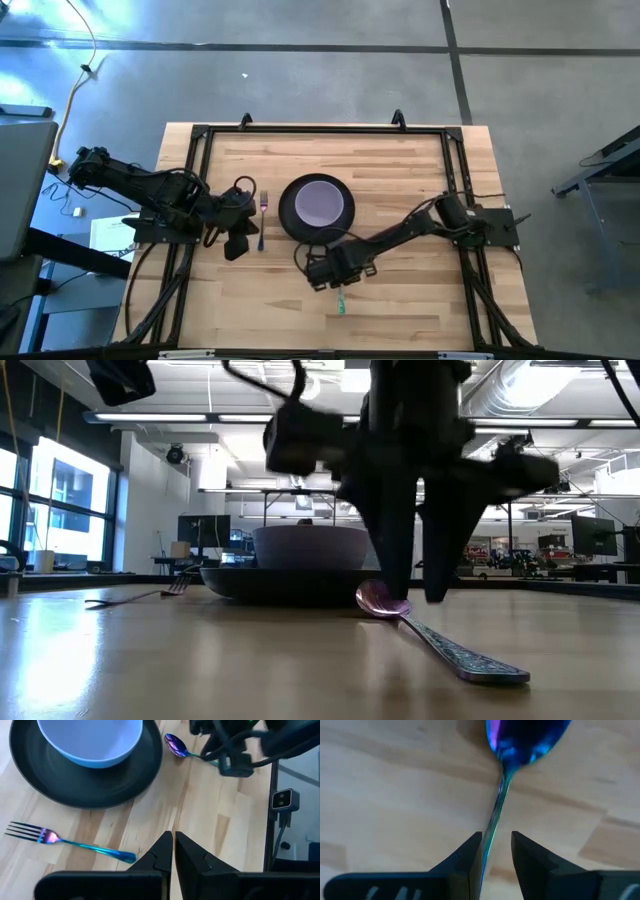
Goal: Set table place
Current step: Put the dark purple spoon on top of the bowl
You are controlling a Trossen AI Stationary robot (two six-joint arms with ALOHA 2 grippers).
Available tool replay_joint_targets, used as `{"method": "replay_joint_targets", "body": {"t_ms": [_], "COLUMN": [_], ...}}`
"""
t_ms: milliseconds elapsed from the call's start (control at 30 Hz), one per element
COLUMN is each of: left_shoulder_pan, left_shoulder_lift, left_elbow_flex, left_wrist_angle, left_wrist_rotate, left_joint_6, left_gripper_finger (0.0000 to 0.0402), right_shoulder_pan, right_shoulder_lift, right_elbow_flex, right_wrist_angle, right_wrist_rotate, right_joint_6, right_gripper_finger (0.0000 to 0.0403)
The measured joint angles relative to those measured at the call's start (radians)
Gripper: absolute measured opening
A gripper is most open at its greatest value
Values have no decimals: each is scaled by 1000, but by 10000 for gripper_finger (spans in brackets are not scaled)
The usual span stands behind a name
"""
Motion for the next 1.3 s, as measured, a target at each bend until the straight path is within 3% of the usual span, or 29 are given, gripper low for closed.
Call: {"method": "replay_joint_targets", "body": {"t_ms": [267,500,900,1167,1300], "left_shoulder_pan": [0,0,0,0,0], "left_shoulder_lift": [0,0,0,0,0], "left_elbow_flex": [0,0,0,0,0], "left_wrist_angle": [0,0,-1,-1,-1], "left_wrist_rotate": [5,8,8,9,9], "left_joint_6": [9,11,10,10,10], "left_gripper_finger": [8,8,8,8,8], "right_shoulder_pan": [1,-1,-4,-1,-1], "right_shoulder_lift": [19,19,80,83,83], "right_elbow_flex": [0,0,6,5,5], "right_wrist_angle": [21,17,37,37,37], "right_wrist_rotate": [8,76,36,62,72], "right_joint_6": [0,7,-28,-38,-39], "right_gripper_finger": [94,94,93,9,13]}}
